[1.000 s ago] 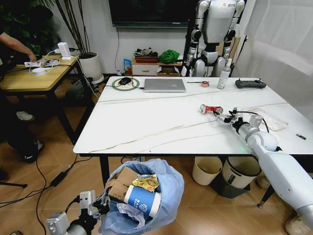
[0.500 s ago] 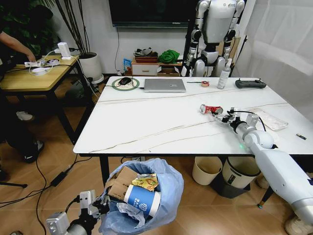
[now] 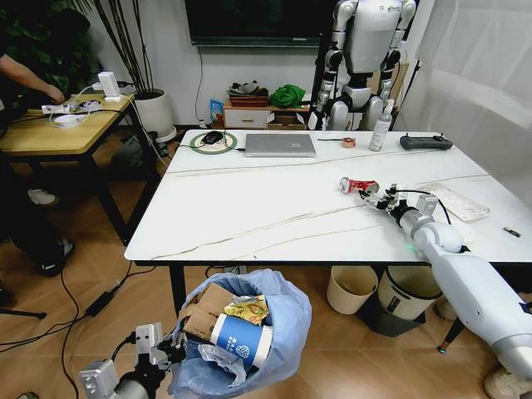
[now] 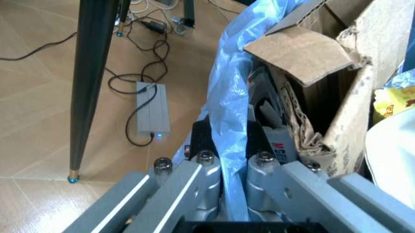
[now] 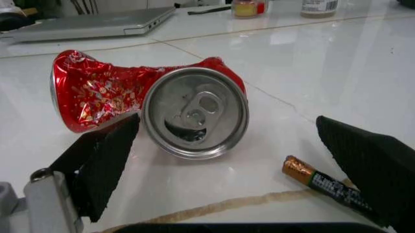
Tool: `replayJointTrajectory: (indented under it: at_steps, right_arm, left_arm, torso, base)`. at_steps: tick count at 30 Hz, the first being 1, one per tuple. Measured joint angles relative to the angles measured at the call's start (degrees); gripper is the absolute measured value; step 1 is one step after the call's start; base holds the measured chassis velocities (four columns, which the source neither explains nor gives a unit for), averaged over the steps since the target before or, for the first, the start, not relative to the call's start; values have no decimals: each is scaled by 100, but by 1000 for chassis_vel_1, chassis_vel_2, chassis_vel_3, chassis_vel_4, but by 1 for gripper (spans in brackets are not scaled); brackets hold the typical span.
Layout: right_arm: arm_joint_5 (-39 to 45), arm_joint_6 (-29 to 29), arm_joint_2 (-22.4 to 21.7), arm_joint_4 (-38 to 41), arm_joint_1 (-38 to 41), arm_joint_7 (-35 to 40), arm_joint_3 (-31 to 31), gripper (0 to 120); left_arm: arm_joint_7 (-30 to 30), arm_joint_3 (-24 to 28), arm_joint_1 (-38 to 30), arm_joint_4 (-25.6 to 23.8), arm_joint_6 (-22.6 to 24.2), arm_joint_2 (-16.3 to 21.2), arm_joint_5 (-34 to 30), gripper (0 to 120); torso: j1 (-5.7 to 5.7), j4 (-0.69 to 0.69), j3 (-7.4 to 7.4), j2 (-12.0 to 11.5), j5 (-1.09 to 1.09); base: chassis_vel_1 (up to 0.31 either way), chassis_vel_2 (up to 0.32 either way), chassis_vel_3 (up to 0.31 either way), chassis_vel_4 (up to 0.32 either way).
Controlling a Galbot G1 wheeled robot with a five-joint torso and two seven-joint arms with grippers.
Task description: Pick up the trash bin and place the trash from the table into it.
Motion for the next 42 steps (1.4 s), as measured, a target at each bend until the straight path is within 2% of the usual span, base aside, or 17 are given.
replayJointTrajectory:
  at_steps: [11, 17, 21, 22, 28, 30, 34, 36, 37, 39, 42]
  right_arm:
    - [6, 32, 9, -94, 68, -4, -30, 97]
    - [12, 57, 2, -127, 68, -24, -31, 81]
    - [21, 68, -11, -120, 56, -33, -29, 60]
    - [21, 68, -11, -120, 56, -33, -29, 60]
    - [26, 69, -24, -60, 34, -35, -25, 35]
    - [26, 69, -28, -46, 28, -35, -25, 32]
    - [27, 66, -67, 49, -22, -35, -6, 14]
    - [27, 64, -73, 67, -34, -35, -2, 12]
    - [31, 60, -82, 104, -54, -34, 7, 6]
    - [34, 57, -88, 131, -68, -32, 14, 1]
    - [40, 49, -106, 192, -100, -24, 35, 0]
  left_arm:
    - [-2, 4, 8, 1, 0, 0, -3, 0]
    - [-2, 4, 9, 1, 0, 2, -3, 0]
    - [-2, 5, 4, 1, 0, 6, -3, 0]
    - [-2, 5, 4, 1, 0, 6, -3, 0]
    - [-2, 6, -2, 1, 0, 13, -2, 0]
    - [-2, 6, -3, 1, 0, 15, -3, 0]
    - [-2, 5, -10, 1, 0, 32, -12, 0]
    - [-2, 5, -14, 2, 0, 34, -16, 0]
    - [-2, 6, -19, 3, 0, 35, -21, 0]
    - [-2, 11, -23, 5, 0, 36, -25, 0]
    - [-2, 19, -27, 12, 0, 50, -28, 0]
  torso:
    - [0, 0, 0, 0, 0]
    - [0, 0, 0, 0, 0]
    - [0, 0, 0, 0, 0]
    - [0, 0, 0, 0, 0]
    - [0, 0, 0, 0, 0]
    - [0, 0, 0, 0, 0]
    - [0, 0, 0, 0, 0]
    - [0, 0, 0, 0, 0]
    - [0, 0, 0, 0, 0]
    - [0, 0, 0, 0, 0]
    - [0, 0, 0, 0, 0]
  base:
    - [0, 0, 0, 0]
    - [0, 0, 0, 0]
    - [0, 0, 0, 0]
    - [0, 0, 0, 0]
    - [0, 0, 0, 0]
    - [0, 0, 0, 0]
    - [0, 0, 0, 0]
    - [0, 0, 0, 0]
    - [0, 0, 0, 0]
    - [0, 0, 0, 0]
    - [0, 0, 0, 0]
